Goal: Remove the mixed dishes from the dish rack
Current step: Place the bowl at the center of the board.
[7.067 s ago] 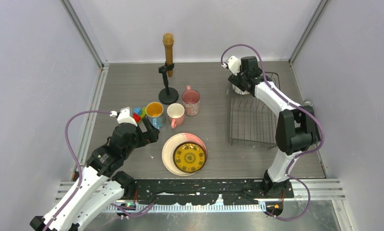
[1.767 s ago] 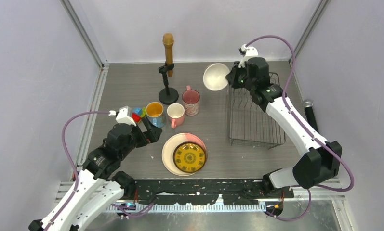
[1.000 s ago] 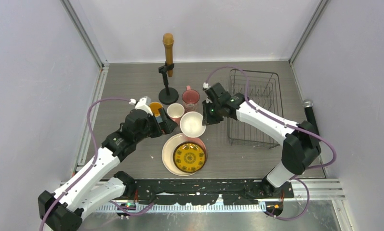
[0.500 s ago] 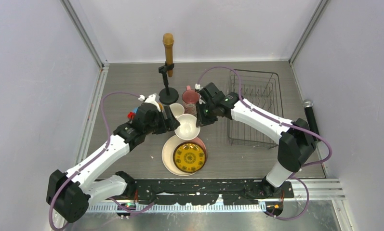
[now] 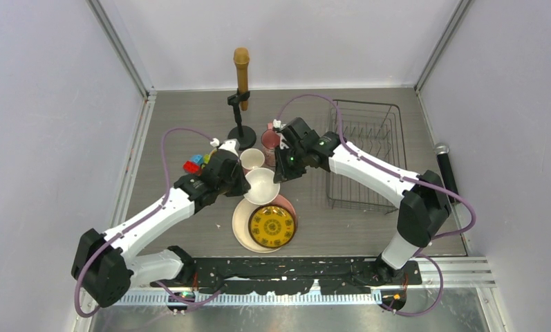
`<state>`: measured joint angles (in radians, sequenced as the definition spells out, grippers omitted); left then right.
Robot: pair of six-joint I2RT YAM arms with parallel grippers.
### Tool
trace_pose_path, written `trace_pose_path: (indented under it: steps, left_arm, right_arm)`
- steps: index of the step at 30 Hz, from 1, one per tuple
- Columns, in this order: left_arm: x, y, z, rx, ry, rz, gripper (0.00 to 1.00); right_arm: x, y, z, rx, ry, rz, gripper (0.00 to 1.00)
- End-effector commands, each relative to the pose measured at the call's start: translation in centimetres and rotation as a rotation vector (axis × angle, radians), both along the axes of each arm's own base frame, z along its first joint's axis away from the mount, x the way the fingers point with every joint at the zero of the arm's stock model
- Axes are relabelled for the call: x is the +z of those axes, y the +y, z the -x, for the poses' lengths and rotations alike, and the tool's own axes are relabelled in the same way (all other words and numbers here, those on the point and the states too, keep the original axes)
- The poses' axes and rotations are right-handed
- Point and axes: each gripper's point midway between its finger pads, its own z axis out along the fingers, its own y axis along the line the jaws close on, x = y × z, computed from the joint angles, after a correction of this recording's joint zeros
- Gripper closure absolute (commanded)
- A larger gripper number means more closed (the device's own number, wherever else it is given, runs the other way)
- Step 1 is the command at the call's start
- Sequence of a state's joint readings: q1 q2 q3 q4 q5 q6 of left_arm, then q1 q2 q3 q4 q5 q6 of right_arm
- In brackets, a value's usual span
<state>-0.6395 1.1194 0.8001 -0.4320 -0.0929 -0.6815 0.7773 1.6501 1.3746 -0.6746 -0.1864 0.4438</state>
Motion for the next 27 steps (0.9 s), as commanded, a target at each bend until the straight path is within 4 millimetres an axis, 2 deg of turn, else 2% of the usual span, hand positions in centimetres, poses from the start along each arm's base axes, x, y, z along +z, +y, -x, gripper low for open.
trace_pose_path:
  steps: [1,4,6,7,10,11,13,14,15,16,21,27]
  left_arm:
    - [2.9,-1.1,-1.2,-0.012,-0.077,0.042,1.00]
    - [3.0,-0.9,-1.0,-0.008,-0.080,0.040,1.00]
    - [3.1,-0.5,-0.8,0.010,-0.079,0.038,1.00]
    - [3.0,-0.1,-0.5,0.020,-0.074,0.032,1.00]
    - [3.1,1.5,0.2,0.074,-0.074,0.010,1.00]
    - [2.9,2.1,0.4,0.093,-0.071,-0.004,1.00]
    - [2.6,3.4,1.1,0.128,-0.064,-0.034,1.00]
    - [2.2,4.0,1.4,0.143,-0.053,-0.050,1.00]
    - [2.0,4.6,1.8,0.163,-0.045,-0.066,1.00]
    - [1.6,5.3,2.2,0.191,-0.026,-0.083,1.00]
    - [-0.2,8.8,4.3,0.318,0.052,-0.180,1.00]
    - [-0.2,11.9,5.3,0.475,0.025,-0.196,1.00]
  right_arm:
    - [3.4,1.7,-0.6,0.032,-0.070,-0.098,0.77]
    - [3.6,1.4,-0.7,0.027,-0.090,-0.094,0.63]
    - [3.8,1.1,-0.9,0.026,-0.107,-0.084,0.47]
    - [3.7,1.0,-0.9,0.027,-0.111,-0.080,0.30]
    - [4.7,0.3,-1.2,0.013,-0.166,-0.078,0.05]
    - [4.7,0.0,-1.5,-0.001,-0.189,-0.071,0.04]
    - [6.1,-0.8,-1.8,-0.024,-0.258,-0.086,0.02]
    - [5.9,-1.3,-1.8,-0.023,-0.276,-0.073,0.02]
    - [6.8,-1.8,-2.2,-0.045,-0.323,-0.077,0.02]
    - [6.6,-2.3,-2.4,-0.059,-0.346,-0.061,0.01]
    - [8.0,-5.9,-4.1,-0.214,-0.491,0.004,0.01]
    - [9.2,-8.2,-5.0,-0.326,-0.581,0.008,0.01]
